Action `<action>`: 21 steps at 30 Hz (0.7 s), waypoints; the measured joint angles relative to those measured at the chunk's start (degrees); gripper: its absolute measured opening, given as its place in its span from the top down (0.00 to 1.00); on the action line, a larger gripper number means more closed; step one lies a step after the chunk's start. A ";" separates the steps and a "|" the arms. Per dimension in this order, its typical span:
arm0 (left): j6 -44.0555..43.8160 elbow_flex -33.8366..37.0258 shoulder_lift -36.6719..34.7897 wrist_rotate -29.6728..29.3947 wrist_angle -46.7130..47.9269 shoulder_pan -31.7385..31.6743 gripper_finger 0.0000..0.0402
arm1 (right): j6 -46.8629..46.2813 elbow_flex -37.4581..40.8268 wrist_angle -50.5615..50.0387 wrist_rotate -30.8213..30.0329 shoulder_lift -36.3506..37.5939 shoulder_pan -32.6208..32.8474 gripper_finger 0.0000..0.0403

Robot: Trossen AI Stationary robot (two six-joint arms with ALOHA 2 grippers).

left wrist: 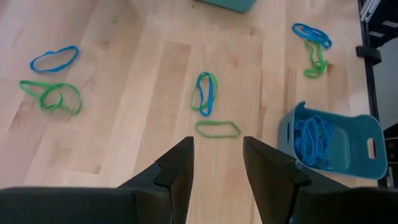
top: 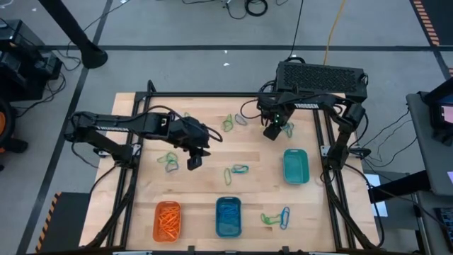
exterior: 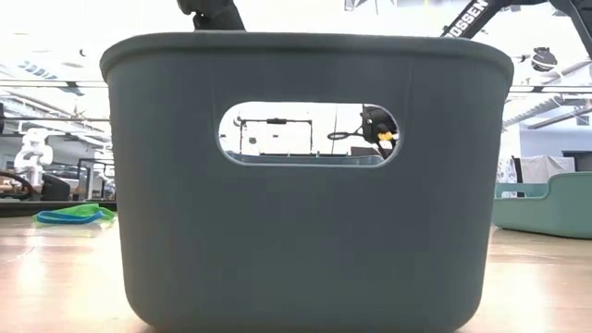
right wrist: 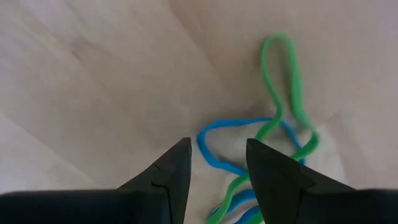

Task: Sort rubber bands into baskets
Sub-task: Put the blue rubber band into the blue bin

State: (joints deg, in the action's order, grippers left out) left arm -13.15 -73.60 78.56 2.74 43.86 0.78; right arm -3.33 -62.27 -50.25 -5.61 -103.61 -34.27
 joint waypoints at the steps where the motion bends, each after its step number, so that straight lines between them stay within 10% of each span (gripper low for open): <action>1: 0.01 0.00 0.00 0.00 -0.02 -0.15 0.64 | 0.17 1.18 0.98 0.01 0.00 -0.20 0.64; 9: 0.44 0.00 0.00 0.07 -0.10 -2.07 0.64 | 0.03 5.69 6.42 2.33 0.52 -0.45 0.66; 21: 0.00 0.00 0.00 1.02 -2.05 -2.76 0.64 | -0.98 5.37 6.30 3.63 2.36 -0.34 0.98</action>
State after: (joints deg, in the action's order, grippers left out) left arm -13.14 -73.60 78.56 3.76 41.80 -1.98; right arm -4.32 -56.90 -43.95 -1.98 -101.25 -34.61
